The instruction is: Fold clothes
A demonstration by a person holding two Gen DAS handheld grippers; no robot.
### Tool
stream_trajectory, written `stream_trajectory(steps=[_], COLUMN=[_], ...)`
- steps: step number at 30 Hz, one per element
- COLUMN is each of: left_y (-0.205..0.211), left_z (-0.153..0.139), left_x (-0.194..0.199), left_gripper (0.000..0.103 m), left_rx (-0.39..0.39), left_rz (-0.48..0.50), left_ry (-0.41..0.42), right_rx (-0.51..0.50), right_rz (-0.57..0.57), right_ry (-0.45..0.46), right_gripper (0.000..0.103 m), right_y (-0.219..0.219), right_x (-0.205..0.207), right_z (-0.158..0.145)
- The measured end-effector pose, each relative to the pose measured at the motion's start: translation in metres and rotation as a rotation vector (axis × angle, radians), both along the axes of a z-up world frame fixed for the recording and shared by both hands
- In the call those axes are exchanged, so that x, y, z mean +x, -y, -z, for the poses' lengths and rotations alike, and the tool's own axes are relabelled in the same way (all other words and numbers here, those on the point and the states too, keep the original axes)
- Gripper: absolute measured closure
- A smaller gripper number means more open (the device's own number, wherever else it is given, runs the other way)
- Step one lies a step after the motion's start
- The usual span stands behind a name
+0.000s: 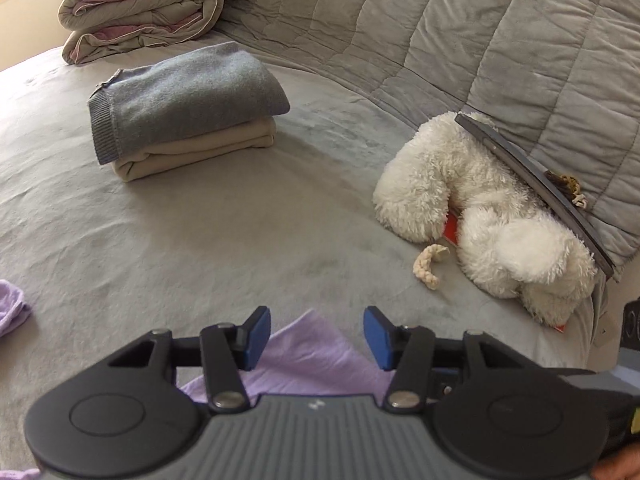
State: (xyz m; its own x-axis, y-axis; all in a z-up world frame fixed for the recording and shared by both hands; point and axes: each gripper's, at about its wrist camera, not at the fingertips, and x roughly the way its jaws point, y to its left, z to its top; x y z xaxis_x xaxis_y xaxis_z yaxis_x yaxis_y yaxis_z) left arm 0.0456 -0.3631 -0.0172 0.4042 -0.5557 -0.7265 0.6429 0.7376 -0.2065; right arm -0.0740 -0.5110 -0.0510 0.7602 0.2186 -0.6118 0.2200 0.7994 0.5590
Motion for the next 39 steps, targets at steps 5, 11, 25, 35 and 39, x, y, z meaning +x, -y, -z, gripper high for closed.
stream_trajectory(steps=[5,11,25,35,39], left_y=[0.007,-0.018,-0.034,0.006,0.001], left_z=[0.014,0.021,0.009,0.019,0.018], left_x=[0.002,-0.006,-0.002,0.000,-0.007], left_gripper=[0.094,0.103,0.066,0.099,0.101], left_rx=[0.050,0.045,0.002,0.036,0.037], left_rz=[-0.003,-0.014,-0.023,0.006,0.000], left_ry=[-0.015,-0.017,0.009,0.007,0.041], right_rx=[-0.095,-0.174,-0.314,-0.484,-0.474], right_rz=[-0.025,-0.052,-0.081,-0.170,-0.112], right_ry=[0.012,0.020,0.012,0.047,0.054], right_gripper=[0.073,0.073,0.072,0.100,0.101], right_y=[-0.010,-0.017,-0.036,-0.063,-0.059], right_x=[0.005,0.008,0.011,0.013,0.006], right_z=[-0.001,-0.002,0.001,0.007,0.004])
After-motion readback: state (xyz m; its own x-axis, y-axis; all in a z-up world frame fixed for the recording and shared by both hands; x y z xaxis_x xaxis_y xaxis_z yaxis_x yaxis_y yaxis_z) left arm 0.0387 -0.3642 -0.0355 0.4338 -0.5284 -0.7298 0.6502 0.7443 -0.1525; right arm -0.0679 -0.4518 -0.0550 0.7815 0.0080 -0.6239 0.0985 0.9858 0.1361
